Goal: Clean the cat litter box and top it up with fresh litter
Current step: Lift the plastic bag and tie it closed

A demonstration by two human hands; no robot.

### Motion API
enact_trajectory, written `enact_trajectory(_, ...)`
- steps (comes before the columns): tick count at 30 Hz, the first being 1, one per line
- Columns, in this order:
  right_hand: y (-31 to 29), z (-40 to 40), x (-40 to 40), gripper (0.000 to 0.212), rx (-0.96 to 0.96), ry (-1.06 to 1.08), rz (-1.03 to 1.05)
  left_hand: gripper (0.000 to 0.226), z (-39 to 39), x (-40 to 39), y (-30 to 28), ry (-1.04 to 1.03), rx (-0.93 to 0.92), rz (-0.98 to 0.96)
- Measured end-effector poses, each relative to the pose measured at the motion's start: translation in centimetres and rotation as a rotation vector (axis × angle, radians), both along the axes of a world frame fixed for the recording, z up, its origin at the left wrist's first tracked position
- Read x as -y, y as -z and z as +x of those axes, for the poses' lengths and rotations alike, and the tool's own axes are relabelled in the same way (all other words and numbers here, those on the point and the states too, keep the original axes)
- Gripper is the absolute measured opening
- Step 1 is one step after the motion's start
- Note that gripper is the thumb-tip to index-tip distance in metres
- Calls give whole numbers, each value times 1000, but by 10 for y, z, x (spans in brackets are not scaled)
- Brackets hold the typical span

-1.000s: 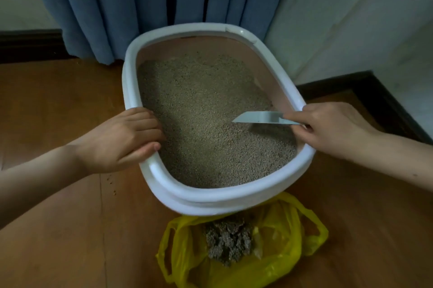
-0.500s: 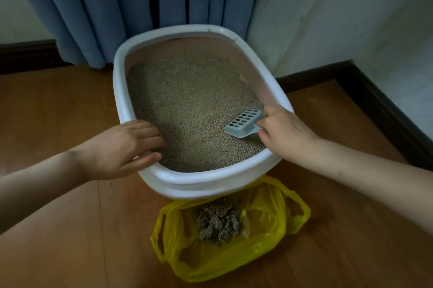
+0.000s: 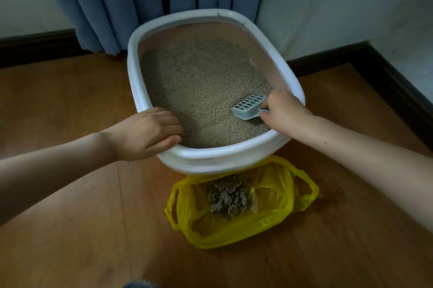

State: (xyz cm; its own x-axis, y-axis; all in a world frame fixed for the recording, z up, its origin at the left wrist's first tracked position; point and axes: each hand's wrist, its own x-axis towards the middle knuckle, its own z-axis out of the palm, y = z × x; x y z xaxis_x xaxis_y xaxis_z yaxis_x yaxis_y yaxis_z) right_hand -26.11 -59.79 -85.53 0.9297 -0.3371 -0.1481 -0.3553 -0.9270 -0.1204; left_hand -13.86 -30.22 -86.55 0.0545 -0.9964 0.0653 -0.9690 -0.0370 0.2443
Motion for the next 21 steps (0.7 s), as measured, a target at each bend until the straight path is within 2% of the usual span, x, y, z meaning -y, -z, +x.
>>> enact_trajectory(2, -12, -7, -7, 31, 172, -88, -38, 42, -3, -1, -5, -7, -8, -13)
enact_trajectory(5, -27, -31, -20, 28, 550, -343, -19, 42, -12, -3, -10, -24, 47, -59)
enact_trajectory(7, -27, -56, -26, 29, 639, -476, -35, 38, -24, -5, -12, -13, 83, -90)
enact_trajectory(12, 12, -112, -27, 35, 529, -578, -17, 30, -68, -16, -3, 67, 43, -167)
enact_trajectory(16, 40, -136, -21, 26, 372, -372, 23, 30, -99, -44, 27, 79, -99, -91)
enact_trajectory(18, 48, -143, -19, 21, 278, -142, 43, 23, -114, -57, 45, -13, -204, -52)
enact_trajectory(21, 60, -150, -18, 49, 57, 136, 93, 29, -139, -70, 66, -409, -417, -19)
